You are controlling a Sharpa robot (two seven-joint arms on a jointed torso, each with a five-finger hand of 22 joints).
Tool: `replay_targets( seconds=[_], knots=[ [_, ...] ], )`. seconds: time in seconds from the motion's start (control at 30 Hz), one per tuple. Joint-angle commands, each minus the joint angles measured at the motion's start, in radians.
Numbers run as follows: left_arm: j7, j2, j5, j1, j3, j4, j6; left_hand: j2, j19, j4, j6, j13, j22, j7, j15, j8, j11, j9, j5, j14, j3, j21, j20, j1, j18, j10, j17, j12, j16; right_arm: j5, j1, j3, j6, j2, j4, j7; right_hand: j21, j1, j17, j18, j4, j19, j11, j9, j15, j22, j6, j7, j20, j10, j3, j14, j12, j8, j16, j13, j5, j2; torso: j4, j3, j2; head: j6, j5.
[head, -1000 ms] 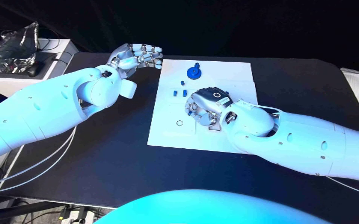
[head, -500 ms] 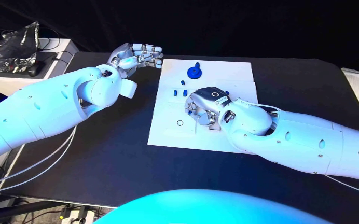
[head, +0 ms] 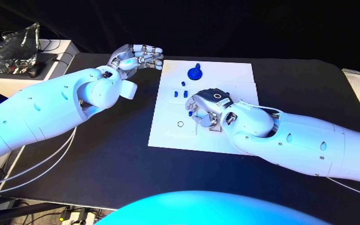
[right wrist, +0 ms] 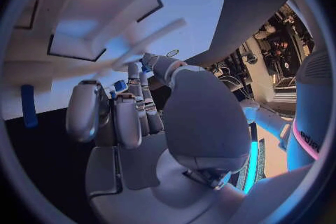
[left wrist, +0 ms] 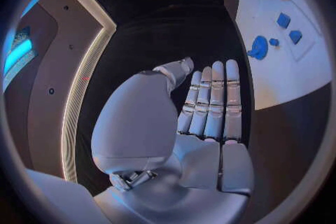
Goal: Assemble the parts on the task board
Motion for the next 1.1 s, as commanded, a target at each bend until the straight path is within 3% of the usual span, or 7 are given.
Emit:
replay_targets(
  seconds=[0.03, 0.43, 0.63, 0.77, 0.9, 1.1],
  knots=[
    [0.004, 0.001, 0.001, 0.0, 0.001, 0.003, 0.017, 0.002, 0.001, 0.001, -0.002, -0.001, -0.001, 0.005, 0.003, -0.001, 0.001, -0.001, 0.0, 0.003, -0.006, -0.007, 0.008, 0.007, 0.002, -0.005, 0.001, -0.004, -0.005, -0.011, -0.002, -0.002, 0.009, -0.002, -0.002, -0.02, -0.006, 0.001, -0.001, 0.012, 0.0, 0.009, 0.0, -0.002, 0.006, 0.074, -0.006, 0.0, 0.008, -0.006, -0.005, 0.036, 0.005, -0.006, -0.006, -0.001, -0.004, -0.01, -0.0003, 0.0001, 0.001, 0.0, 0.0],
    [0.004, 0.001, 0.001, 0.0, 0.001, 0.002, 0.017, 0.003, 0.002, 0.001, -0.002, -0.001, -0.002, 0.005, 0.003, -0.001, 0.001, -0.002, 0.0, 0.003, -0.006, -0.008, 0.008, 0.007, 0.002, -0.006, 0.002, -0.005, -0.007, -0.03, -0.002, -0.001, -0.025, -0.013, 0.004, -0.058, -0.009, 0.003, -0.004, 0.013, -0.002, 0.008, 0.0, -0.002, 0.006, 0.073, -0.008, 0.0, 0.008, -0.007, -0.007, 0.036, 0.007, -0.008, -0.007, -0.001, -0.002, -0.009, 0.0002, -0.0005, -0.001, 0.005, -0.005],
    [0.005, 0.002, 0.001, 0.0, 0.001, 0.001, 0.018, 0.003, 0.002, 0.001, -0.002, -0.001, -0.002, 0.005, 0.003, -0.001, 0.001, -0.002, 0.0, 0.003, -0.006, -0.008, 0.008, 0.007, 0.002, -0.006, 0.002, -0.005, -0.007, -0.028, 0.005, 0.004, -0.064, -0.051, 0.032, -0.06, -0.009, -0.001, -0.007, 0.013, -0.004, 0.009, -0.001, -0.003, 0.005, 0.073, -0.012, 0.003, 0.009, -0.005, -0.016, 0.035, 0.012, -0.01, -0.009, -0.001, 0.002, -0.013, -0.001, -0.0012, -0.002, 0.02, -0.014],
    [0.006, 0.002, 0.002, 0.0, 0.001, -0.001, 0.019, 0.003, 0.002, 0.001, -0.002, -0.001, -0.002, 0.005, 0.003, -0.001, 0.001, -0.002, 0.0, 0.003, -0.006, -0.008, 0.008, 0.007, 0.002, -0.006, 0.002, -0.005, -0.007, 0.024, 0.025, 0.013, -0.065, -0.089, 0.056, -0.033, -0.007, -0.009, -0.008, 0.013, -0.003, 0.01, -0.003, -0.004, 0.004, 0.074, -0.01, 0.01, 0.009, -0.002, -0.03, 0.035, 0.018, -0.011, -0.009, 0.0, 0.002, -0.014, -0.0019, -0.0005, -0.002, 0.031, -0.023],
    [0.007, 0.004, 0.002, 0.0, 0.001, -0.003, 0.019, 0.003, 0.002, 0.001, -0.002, -0.001, -0.002, 0.005, 0.003, -0.001, 0.001, -0.002, 0.0, 0.003, -0.006, -0.008, 0.008, 0.007, 0.002, -0.006, 0.002, -0.005, -0.007, 0.097, 0.054, 0.023, -0.033, -0.13, 0.076, -0.002, -0.006, -0.016, -0.008, 0.013, -0.005, 0.011, -0.003, -0.005, 0.003, 0.075, -0.009, 0.015, 0.009, -0.007, -0.048, 0.035, 0.02, -0.012, -0.009, 0.0, 0.005, -0.014, -0.0024, -0.0002, -0.003, 0.044, -0.033],
    [0.007, 0.007, 0.002, -0.001, 0.001, -0.008, 0.02, 0.003, 0.002, 0.0, -0.003, -0.001, -0.002, 0.005, 0.003, -0.001, 0.001, -0.002, 0.0, 0.003, -0.007, -0.009, 0.008, 0.007, 0.002, -0.006, 0.003, -0.005, -0.009, 0.169, 0.105, 0.036, 0.034, -0.181, 0.076, 0.048, -0.005, -0.019, -0.003, 0.012, -0.008, 0.013, -0.002, -0.008, 0.005, 0.076, -0.01, 0.005, 0.01, -0.024, -0.089, 0.037, 0.022, -0.016, -0.005, -0.002, 0.021, -0.013, -0.0061, 0.0011, -0.006, 0.061, -0.046]
  ],
)
